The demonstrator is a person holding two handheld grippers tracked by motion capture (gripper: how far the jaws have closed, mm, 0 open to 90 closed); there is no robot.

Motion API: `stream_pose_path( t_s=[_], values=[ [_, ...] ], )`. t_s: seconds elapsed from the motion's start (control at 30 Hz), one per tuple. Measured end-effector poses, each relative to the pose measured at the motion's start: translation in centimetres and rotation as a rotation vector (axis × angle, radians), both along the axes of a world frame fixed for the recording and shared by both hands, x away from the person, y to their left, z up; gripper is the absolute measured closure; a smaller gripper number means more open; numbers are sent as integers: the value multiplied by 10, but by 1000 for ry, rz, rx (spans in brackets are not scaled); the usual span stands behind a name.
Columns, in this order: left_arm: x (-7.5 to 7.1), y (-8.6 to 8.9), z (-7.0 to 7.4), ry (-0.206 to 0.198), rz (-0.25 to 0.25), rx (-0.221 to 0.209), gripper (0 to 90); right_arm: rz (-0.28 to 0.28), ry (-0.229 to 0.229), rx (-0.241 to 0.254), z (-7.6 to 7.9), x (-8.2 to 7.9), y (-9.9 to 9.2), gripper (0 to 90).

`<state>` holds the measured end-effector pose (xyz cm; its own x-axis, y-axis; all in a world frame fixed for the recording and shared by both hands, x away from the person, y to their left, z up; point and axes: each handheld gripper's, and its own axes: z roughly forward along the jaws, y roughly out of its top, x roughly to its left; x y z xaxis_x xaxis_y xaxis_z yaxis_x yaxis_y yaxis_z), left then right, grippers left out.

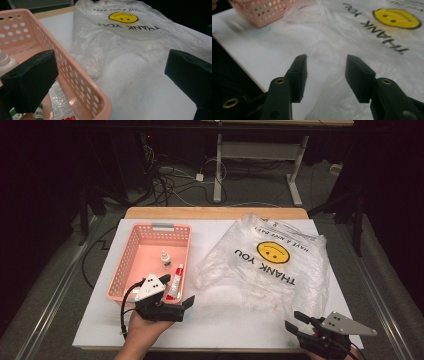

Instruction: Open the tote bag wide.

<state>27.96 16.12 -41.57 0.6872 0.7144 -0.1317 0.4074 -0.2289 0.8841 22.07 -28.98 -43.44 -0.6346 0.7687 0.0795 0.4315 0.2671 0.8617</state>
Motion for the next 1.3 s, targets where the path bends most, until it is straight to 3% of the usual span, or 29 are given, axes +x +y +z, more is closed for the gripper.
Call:
stream_pose_path(
  t_s=[0.1,0.2,0.33,0.5,0.63,0.77,0.9,1.0,1.3],
  values=[
    [0,1,-1,13,-11,-1,0,-26,-36,-1,8,10,-1,418],
    [0,1,-2,20,-14,-10,0,-30,-48,-2,11,31,2,334],
    [-1,3,-2,17,-8,-10,0,-6,-34,-3,10,61,9,264],
    [-4,5,-3,3,8,-22,0,28,-3,-54,8,101,25,204],
    [-7,5,-3,-1,16,-29,0,49,6,-87,4,119,35,119],
    [-9,6,-6,3,26,-24,0,73,47,-127,-9,122,41,80],
    [-11,6,-7,-8,36,-17,0,109,78,-196,-19,126,47,100],
    [-12,8,-7,-2,33,-21,0,118,71,-198,-20,128,48,171],
    [-13,3,-11,-2,25,-17,0,154,121,-220,-33,131,54,275]
  ],
)
